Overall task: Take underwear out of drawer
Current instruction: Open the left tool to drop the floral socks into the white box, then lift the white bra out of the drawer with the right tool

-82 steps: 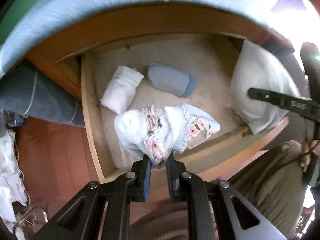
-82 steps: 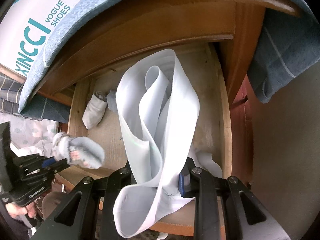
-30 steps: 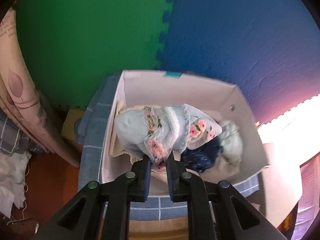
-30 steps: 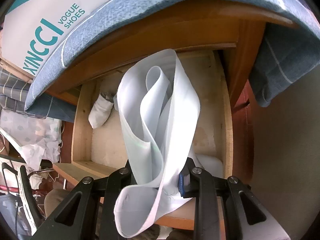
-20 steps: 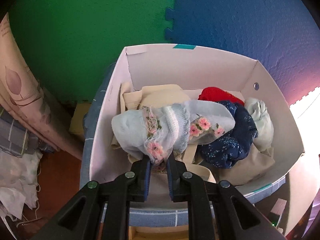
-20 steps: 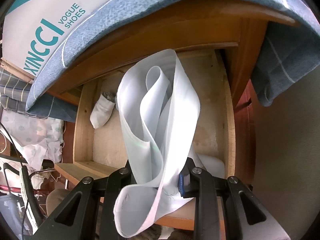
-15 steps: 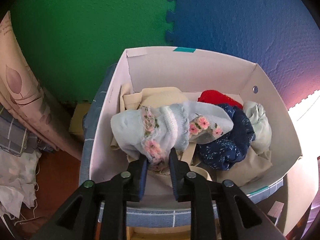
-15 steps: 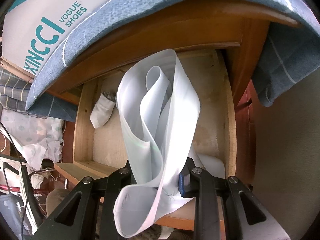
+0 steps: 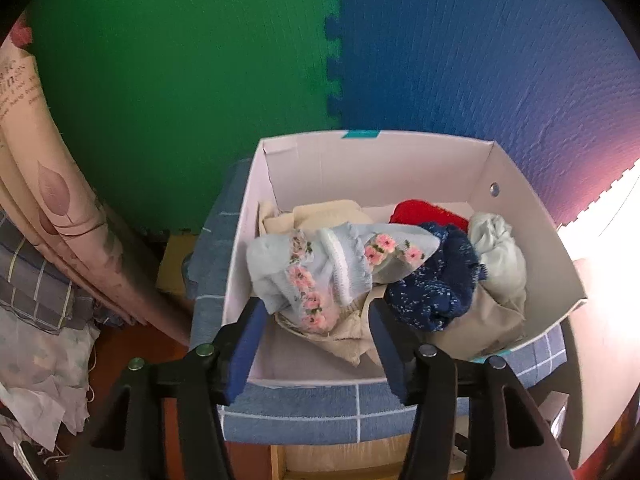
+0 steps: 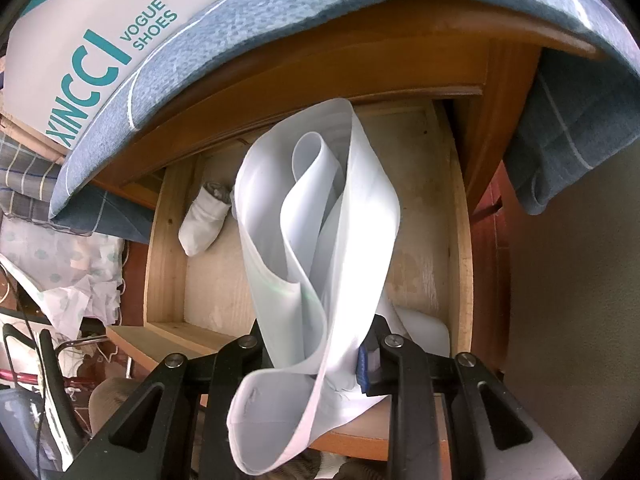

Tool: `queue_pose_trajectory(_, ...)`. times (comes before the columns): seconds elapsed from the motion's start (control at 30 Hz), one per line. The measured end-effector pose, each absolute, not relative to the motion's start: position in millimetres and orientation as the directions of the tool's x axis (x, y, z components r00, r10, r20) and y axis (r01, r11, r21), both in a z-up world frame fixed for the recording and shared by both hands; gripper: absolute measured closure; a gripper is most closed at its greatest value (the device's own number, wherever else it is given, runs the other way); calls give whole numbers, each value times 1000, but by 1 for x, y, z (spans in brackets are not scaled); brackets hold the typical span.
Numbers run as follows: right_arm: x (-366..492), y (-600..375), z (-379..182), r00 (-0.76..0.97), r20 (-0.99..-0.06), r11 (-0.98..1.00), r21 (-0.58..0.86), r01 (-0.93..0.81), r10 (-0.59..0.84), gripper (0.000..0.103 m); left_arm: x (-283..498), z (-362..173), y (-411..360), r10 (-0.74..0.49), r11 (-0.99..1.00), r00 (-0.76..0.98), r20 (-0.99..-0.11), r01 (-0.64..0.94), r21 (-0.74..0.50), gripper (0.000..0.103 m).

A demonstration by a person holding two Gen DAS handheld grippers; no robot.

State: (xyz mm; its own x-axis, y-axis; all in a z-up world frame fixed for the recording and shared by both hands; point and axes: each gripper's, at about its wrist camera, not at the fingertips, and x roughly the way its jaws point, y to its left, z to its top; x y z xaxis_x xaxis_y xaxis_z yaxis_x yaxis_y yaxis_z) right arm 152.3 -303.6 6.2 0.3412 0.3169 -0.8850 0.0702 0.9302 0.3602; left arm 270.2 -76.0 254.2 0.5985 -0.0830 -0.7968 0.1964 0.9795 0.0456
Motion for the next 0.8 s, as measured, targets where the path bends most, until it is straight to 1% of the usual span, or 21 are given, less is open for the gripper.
queue_pose_trajectory(0.23,152,-298,7,346,-891,940,336,65,295,78,237,271,-59,-79,980,643,-762,192,61,47)
queue_pose_trajectory(0.4,151,-292,9,357,-895,951,304,53,266,78,203,264,-39,-56,981,657,-752,176,82,47)
queue_pose_trajectory(0.6,148,-285,14,379,-893,963,270,23,241,78,163,223,-11,-6,990,647,-763,114,89,47)
queue_pose_trajectory(0.8,141,-284,24,410,-877,961,275,2,250,78,135,158,0,44,992,597,-801,71,108,47)
